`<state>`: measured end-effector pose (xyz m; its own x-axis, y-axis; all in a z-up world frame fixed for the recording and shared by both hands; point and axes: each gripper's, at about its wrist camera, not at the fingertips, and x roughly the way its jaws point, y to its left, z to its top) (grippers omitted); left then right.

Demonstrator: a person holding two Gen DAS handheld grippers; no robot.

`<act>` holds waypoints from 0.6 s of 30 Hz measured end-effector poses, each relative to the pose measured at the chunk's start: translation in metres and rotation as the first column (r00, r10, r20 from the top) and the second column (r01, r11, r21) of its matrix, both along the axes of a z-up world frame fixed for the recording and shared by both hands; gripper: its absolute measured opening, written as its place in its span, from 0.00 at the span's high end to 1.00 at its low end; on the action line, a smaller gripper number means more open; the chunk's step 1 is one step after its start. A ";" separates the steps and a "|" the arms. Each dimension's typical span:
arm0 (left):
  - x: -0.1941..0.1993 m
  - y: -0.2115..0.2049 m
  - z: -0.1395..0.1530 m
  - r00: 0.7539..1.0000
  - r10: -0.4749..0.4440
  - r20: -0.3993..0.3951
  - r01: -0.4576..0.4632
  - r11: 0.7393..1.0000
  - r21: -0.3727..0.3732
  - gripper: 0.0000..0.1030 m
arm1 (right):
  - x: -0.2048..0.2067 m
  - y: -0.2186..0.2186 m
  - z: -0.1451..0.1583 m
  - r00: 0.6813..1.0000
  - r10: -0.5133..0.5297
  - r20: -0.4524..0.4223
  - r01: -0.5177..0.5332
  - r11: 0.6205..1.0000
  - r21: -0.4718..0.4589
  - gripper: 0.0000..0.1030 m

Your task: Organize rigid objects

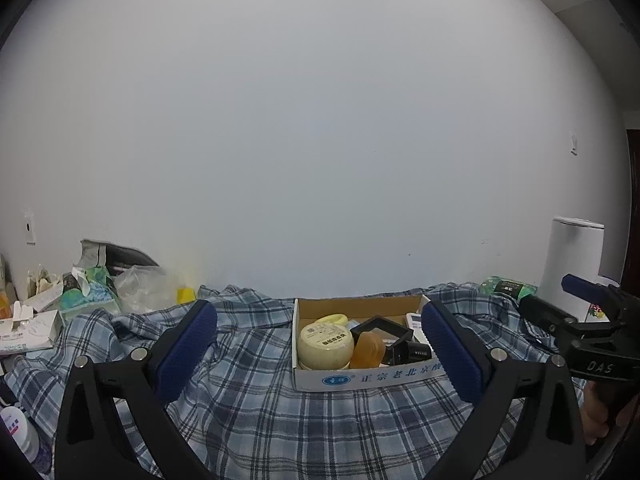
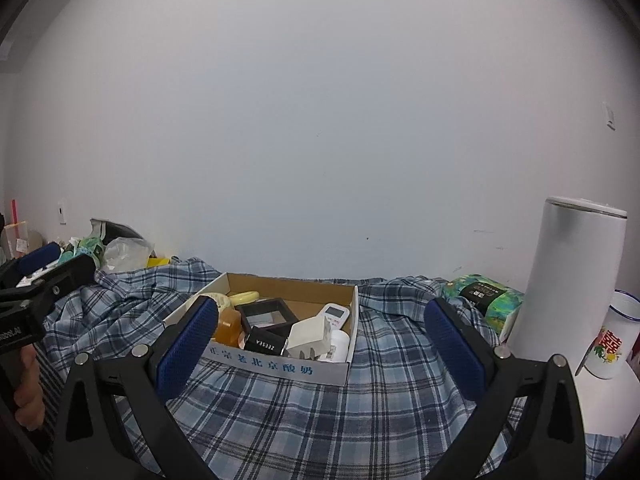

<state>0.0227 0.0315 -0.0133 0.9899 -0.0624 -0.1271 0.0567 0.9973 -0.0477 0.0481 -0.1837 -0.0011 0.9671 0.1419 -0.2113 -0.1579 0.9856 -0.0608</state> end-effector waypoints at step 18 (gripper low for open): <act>-0.001 0.001 0.001 1.000 0.006 0.008 -0.006 1.000 0.012 0.00 | 0.000 0.003 -0.002 1.000 -0.004 -0.003 0.004 1.000 -0.021 0.00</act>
<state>0.0220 0.0326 -0.0121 0.9912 -0.0548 -0.1203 0.0508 0.9981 -0.0353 0.0479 -0.1803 -0.0032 0.9669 0.1335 -0.2173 -0.1541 0.9847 -0.0810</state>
